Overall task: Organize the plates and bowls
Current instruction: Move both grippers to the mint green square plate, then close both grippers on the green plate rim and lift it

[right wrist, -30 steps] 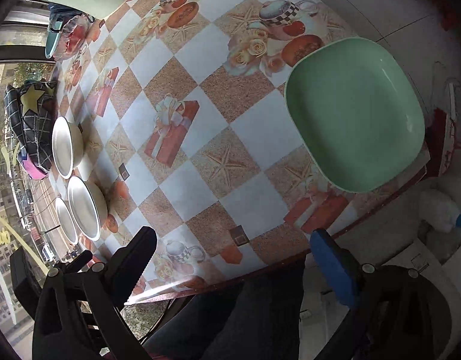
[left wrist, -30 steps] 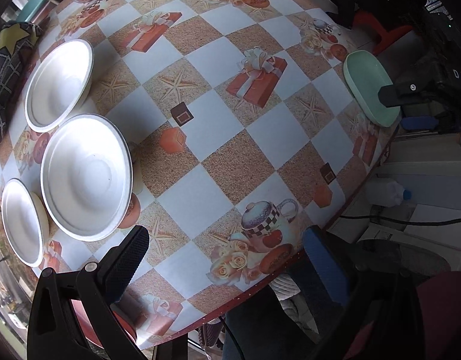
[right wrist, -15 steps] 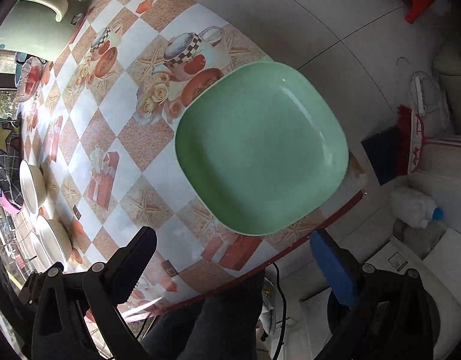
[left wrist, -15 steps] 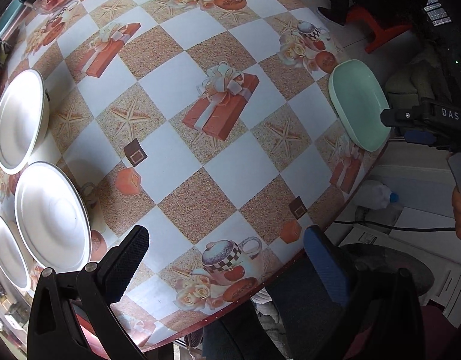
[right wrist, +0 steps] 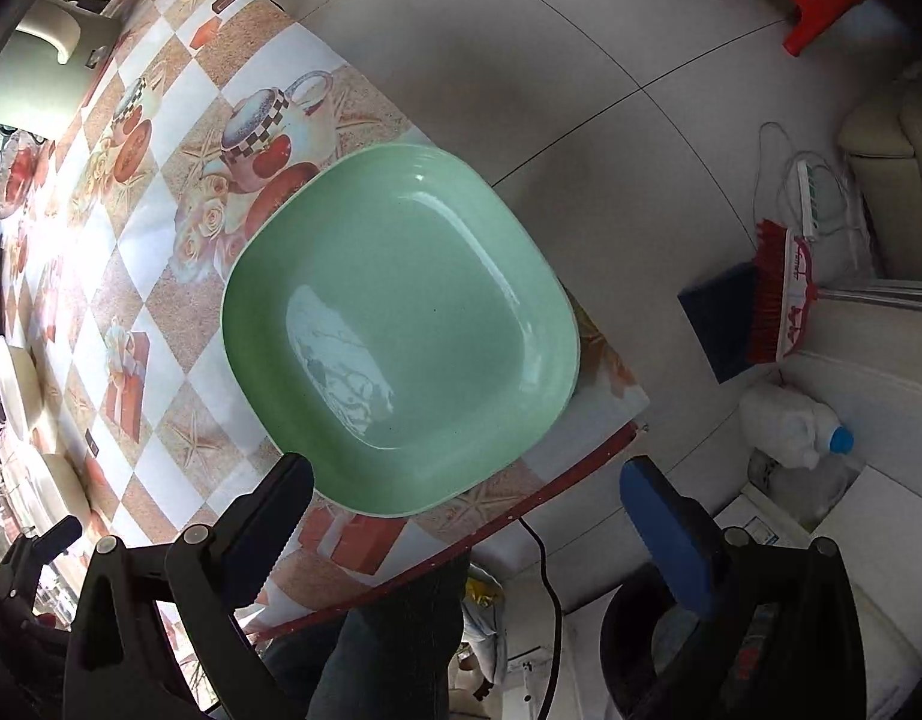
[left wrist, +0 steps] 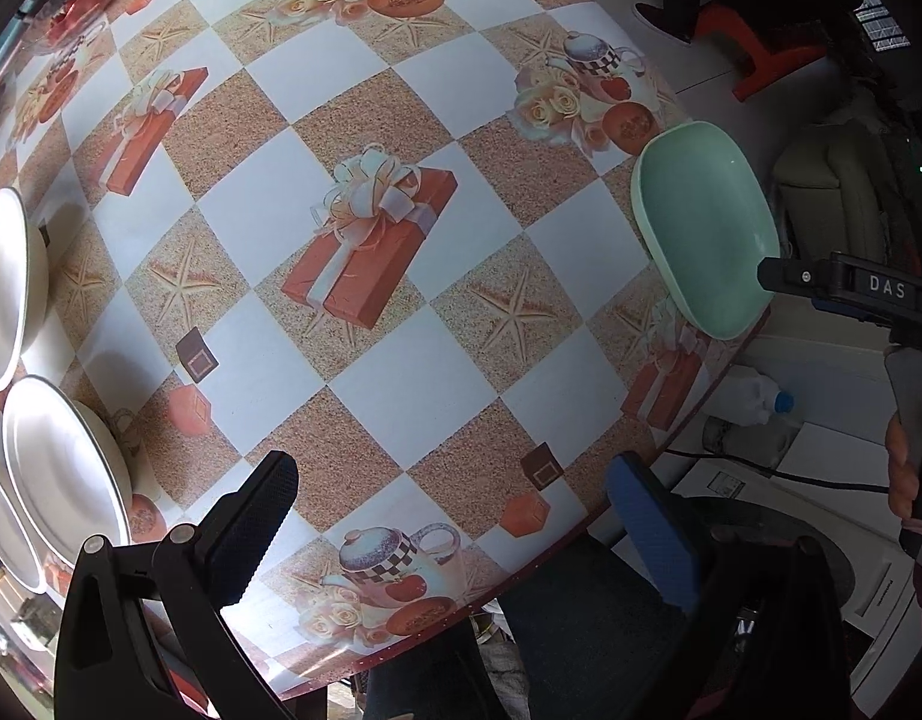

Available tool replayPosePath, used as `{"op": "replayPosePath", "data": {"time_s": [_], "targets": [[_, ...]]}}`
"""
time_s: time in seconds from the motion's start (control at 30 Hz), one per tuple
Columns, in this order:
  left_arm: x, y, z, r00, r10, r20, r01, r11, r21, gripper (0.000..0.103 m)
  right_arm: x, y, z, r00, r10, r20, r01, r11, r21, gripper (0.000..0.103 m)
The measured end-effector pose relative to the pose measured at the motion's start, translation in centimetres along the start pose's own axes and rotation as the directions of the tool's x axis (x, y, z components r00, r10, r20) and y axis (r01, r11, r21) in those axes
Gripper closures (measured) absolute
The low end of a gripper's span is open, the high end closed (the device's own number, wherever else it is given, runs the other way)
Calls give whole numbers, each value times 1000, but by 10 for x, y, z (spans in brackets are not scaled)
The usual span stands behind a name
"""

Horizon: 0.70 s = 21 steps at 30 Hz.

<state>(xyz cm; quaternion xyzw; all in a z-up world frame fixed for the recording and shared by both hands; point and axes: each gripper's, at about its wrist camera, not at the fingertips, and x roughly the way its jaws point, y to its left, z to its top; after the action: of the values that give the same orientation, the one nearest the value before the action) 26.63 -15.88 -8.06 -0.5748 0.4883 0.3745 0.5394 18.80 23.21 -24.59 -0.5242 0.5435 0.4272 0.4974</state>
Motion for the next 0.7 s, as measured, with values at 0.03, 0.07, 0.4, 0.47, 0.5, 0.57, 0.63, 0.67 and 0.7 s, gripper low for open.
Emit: {"op": "replayPosePath", "data": {"time_s": [0.03, 0.07, 0.4, 0.47, 0.5, 0.57, 0.63, 0.67, 0.7], "targets": [[2, -2, 3, 1000, -5, 1, 5, 1000, -4, 0, 1, -1, 1, 1000, -5, 1, 5, 1000, -6, 0], [5, -5, 7, 1000, -9, -3, 9, 1000, -3, 0, 2, 0, 1, 1000, -13, 4, 13, 1000, -16, 0], [39, -9, 52, 1000, -27, 3, 27, 998, -60, 0, 1, 8, 20, 988, -126, 92, 139, 978, -158, 0], [45, -18, 59, 1000, -4, 11, 4, 999, -40, 0, 3, 9, 27, 984, -147, 97, 163, 968, -190, 0], [49, -22, 62, 1000, 8, 9, -8, 1000, -30, 0, 4, 8, 31, 982, -158, 100, 175, 964, -201, 0], [56, -28, 65, 1000, 15, 0, -15, 1000, -26, 0, 7, 5, 37, 979, -176, 106, 196, 955, -220, 0], [62, -27, 69, 1000, 17, -2, -17, 999, -40, 0, 11, 3, 42, 978, -178, 108, 200, 951, -238, 0], [64, -27, 72, 1000, 18, -4, -18, 999, -47, 0, 13, 2, 44, 978, -178, 109, 201, 948, -248, 0], [66, -26, 74, 1000, 19, -5, -19, 998, -53, 0, 15, 3, 46, 978, -180, 108, 203, 944, -259, 0]]}}
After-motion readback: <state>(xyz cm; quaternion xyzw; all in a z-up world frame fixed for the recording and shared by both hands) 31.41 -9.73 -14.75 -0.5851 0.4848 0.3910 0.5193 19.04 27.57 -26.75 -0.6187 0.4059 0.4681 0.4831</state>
